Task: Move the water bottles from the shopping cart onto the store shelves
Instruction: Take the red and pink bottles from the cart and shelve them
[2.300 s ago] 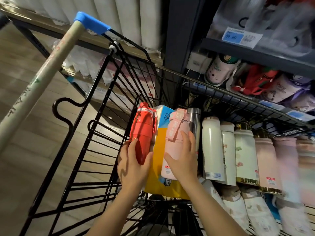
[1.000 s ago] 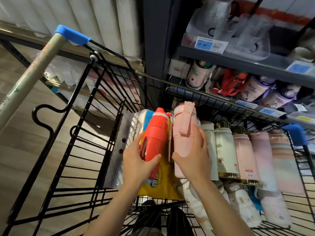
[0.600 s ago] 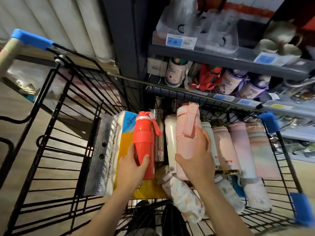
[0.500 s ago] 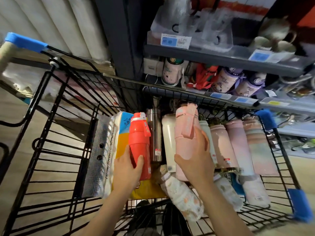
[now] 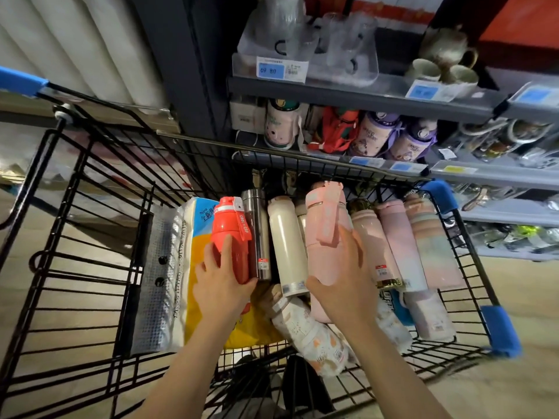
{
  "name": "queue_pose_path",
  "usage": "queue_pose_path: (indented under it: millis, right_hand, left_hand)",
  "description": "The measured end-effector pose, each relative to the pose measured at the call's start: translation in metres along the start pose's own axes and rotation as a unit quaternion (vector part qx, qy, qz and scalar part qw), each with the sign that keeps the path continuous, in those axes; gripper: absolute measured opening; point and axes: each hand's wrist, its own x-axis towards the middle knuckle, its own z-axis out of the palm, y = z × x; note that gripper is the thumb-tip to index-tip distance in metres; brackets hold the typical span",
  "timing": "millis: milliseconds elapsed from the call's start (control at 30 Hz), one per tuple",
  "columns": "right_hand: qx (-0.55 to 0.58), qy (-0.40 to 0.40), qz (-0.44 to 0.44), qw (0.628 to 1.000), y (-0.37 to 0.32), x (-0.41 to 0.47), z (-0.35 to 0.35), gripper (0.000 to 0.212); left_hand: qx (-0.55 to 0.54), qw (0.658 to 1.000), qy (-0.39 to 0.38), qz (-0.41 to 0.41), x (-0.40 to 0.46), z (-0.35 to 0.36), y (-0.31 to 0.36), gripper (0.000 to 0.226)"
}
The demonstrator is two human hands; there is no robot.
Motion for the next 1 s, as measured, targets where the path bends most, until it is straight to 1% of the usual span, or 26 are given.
queue_pose_path:
  millis: [133, 233, 300, 400, 467, 633, 767, 867, 933, 1000]
  right_hand:
    - [-0.037, 0.018, -0.002, 0.999, 0.008, -0.01, -0.004, 0.095]
    - [-0.045, 0.026, 0.0, 0.999, 0.013, -0.018, -0.007, 0.094]
    - [-0.048, 0.031, -0.004, 0.998, 0.018, -0.023, -0.013, 0.095]
    - [-0.041, 0.038, -0.025, 0.998, 0.028, -0.033, -0.028, 0.094]
    - [-0.036, 0.064, -0.047, 0.996, 0.039, -0.038, -0.043, 0.093]
    - [0.025, 0.141, -0.096, 0.985, 0.09, -0.053, -0.102, 0.09]
    - [0.049, 0.186, -0.111, 0.975, 0.17, -0.065, -0.184, 0.092]
    - [0.082, 0.26, -0.137, 0.952, 0.236, -0.079, -0.258, 0.096]
    - [0.094, 0.298, -0.145, 0.939, 0.272, -0.092, -0.307, 0.092]
    - [0.098, 0.351, -0.171, 0.915, 0.301, -0.097, -0.355, 0.09]
  left_hand:
    - [-0.071, 0.997, 0.021, 0.002, 0.0, 0.006, -0.012, 0.097]
    - [-0.15, 0.988, 0.032, -0.015, -0.006, 0.006, -0.016, 0.095]
    - [-0.19, 0.98, 0.057, -0.018, -0.019, 0.002, -0.011, 0.094]
    - [-0.234, 0.966, 0.107, 0.023, -0.05, -0.01, 0.009, 0.092]
    - [-0.254, 0.955, 0.142, 0.059, -0.069, -0.021, 0.032, 0.091]
    - [-0.296, 0.907, 0.229, 0.192, -0.118, -0.037, 0.123, 0.085]
    - [-0.297, 0.87, 0.286, 0.269, -0.175, -0.025, 0.223, 0.081]
    - [-0.32, 0.843, 0.298, 0.315, -0.215, -0.01, 0.302, 0.08]
    - [-0.331, 0.827, 0.302, 0.339, -0.239, -0.004, 0.353, 0.081]
    - [-0.352, 0.809, 0.298, 0.364, -0.26, -0.006, 0.405, 0.08]
